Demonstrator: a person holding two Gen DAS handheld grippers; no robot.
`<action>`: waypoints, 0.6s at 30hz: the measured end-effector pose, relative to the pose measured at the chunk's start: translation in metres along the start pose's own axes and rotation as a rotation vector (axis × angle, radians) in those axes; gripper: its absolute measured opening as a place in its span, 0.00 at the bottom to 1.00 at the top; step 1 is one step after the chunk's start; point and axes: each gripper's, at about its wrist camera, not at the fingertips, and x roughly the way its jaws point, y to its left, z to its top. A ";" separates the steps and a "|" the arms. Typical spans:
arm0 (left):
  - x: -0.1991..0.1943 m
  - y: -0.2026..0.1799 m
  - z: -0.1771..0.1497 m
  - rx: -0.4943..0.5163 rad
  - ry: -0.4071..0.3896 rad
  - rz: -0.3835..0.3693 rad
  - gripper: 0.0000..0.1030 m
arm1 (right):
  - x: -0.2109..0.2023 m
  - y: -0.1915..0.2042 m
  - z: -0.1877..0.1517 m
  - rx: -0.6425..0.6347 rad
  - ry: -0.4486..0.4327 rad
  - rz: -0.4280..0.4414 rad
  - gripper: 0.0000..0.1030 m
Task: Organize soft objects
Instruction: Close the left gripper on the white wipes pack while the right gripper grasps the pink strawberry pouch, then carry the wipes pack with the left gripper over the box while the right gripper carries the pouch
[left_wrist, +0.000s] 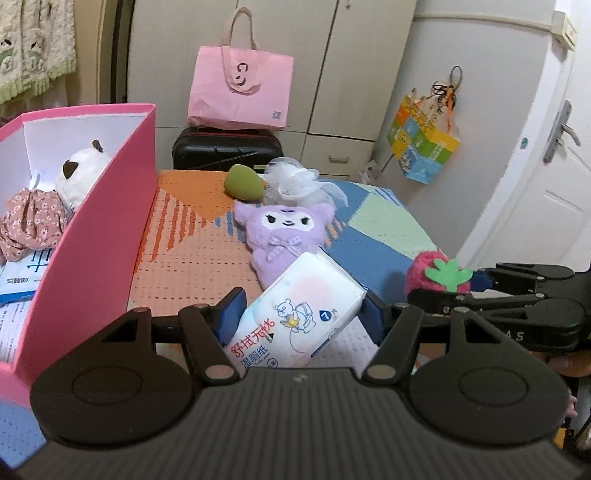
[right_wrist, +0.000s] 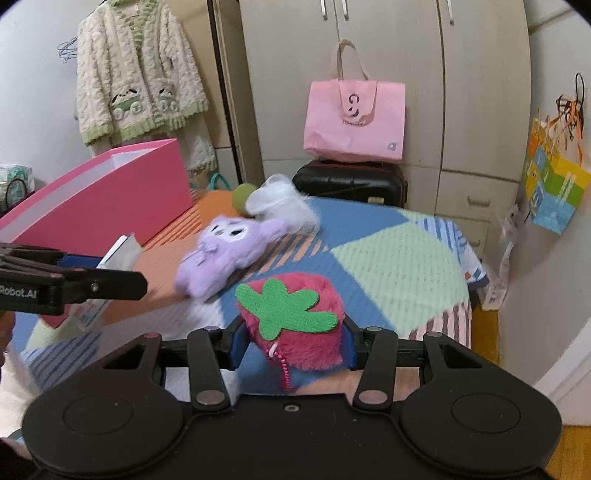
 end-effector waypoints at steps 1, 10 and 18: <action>-0.004 -0.002 -0.001 0.009 -0.002 0.000 0.62 | -0.003 0.002 -0.002 0.002 0.010 0.002 0.52; -0.028 0.000 -0.013 0.008 0.044 -0.049 0.62 | -0.030 0.023 -0.012 0.014 0.084 0.037 0.52; -0.072 0.015 -0.020 0.012 0.057 -0.093 0.62 | -0.053 0.056 -0.006 0.014 0.092 0.201 0.52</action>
